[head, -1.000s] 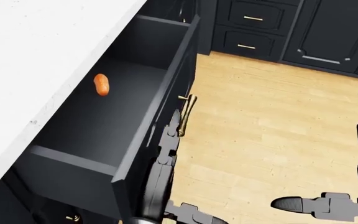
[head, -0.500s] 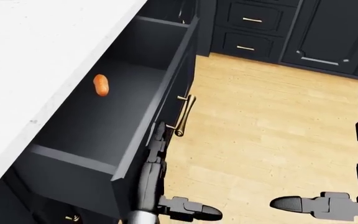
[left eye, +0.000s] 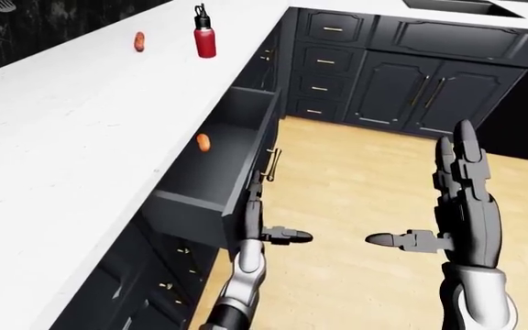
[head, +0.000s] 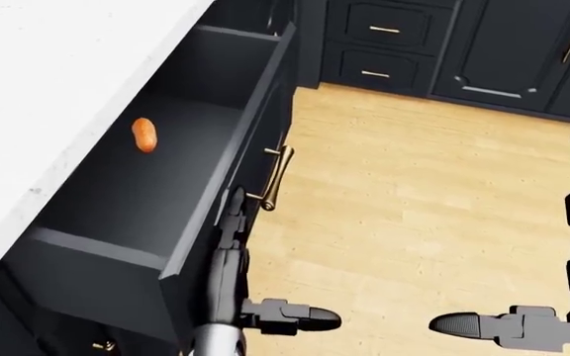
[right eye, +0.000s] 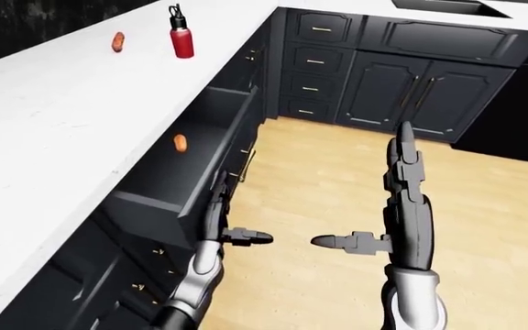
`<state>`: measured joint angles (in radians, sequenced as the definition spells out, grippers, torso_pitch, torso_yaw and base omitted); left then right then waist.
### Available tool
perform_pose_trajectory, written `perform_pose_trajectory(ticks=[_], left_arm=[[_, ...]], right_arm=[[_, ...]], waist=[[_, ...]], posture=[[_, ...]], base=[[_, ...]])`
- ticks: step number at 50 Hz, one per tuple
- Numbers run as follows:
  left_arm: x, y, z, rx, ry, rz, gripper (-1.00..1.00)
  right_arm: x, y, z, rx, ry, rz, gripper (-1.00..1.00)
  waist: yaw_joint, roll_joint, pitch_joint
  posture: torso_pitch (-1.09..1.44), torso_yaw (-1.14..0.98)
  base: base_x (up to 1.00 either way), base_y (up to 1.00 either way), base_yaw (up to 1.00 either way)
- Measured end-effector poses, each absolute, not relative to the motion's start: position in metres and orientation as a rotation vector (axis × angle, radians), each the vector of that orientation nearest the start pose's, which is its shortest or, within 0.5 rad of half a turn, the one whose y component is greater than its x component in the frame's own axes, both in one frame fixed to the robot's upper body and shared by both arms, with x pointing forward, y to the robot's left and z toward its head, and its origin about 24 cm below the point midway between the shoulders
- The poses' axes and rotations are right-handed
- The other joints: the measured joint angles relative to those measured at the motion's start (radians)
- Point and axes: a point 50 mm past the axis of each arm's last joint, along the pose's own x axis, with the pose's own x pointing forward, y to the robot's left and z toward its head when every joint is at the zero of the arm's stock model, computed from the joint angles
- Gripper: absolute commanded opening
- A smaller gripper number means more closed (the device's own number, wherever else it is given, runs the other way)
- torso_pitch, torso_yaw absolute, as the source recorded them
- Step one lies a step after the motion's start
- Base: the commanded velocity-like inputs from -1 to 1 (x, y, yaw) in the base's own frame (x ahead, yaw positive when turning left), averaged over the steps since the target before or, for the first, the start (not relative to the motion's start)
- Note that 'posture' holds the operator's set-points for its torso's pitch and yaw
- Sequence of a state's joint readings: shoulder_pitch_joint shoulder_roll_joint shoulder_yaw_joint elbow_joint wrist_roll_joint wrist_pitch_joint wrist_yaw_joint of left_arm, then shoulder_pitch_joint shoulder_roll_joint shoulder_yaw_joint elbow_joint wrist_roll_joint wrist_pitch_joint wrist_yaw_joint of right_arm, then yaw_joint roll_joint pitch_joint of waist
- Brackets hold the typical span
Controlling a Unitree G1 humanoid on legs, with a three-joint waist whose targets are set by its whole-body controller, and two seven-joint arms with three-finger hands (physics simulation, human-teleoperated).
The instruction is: Close the right drawer.
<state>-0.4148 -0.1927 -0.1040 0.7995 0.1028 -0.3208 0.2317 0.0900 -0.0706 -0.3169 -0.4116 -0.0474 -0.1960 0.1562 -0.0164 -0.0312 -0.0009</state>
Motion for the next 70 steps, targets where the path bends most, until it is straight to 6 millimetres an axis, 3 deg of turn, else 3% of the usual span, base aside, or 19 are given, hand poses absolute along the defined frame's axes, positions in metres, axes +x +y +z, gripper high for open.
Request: perform_pose_trajectory(ticks=[21, 70], left_arm=[[0.303, 0.05, 0.009, -0.007, 0.059, -0.046, 1.0], [0.319, 0.084, 0.007, -0.033, 0.053, 0.168, 1.0]], right_arm=[[0.209, -0.22, 0.137, -0.269, -0.498, -0.145, 1.0], [0.208, -0.221, 0.139, -0.267, -0.5, -0.147, 1.0]], waist=[[-0.009, 0.002, -0.001], [-0.017, 0.006, -0.007]], posture=[[0.0, 0.0], [0.0, 0.0]], base=[[0.0, 0.0, 0.0], [0.0, 0.0, 0.0]])
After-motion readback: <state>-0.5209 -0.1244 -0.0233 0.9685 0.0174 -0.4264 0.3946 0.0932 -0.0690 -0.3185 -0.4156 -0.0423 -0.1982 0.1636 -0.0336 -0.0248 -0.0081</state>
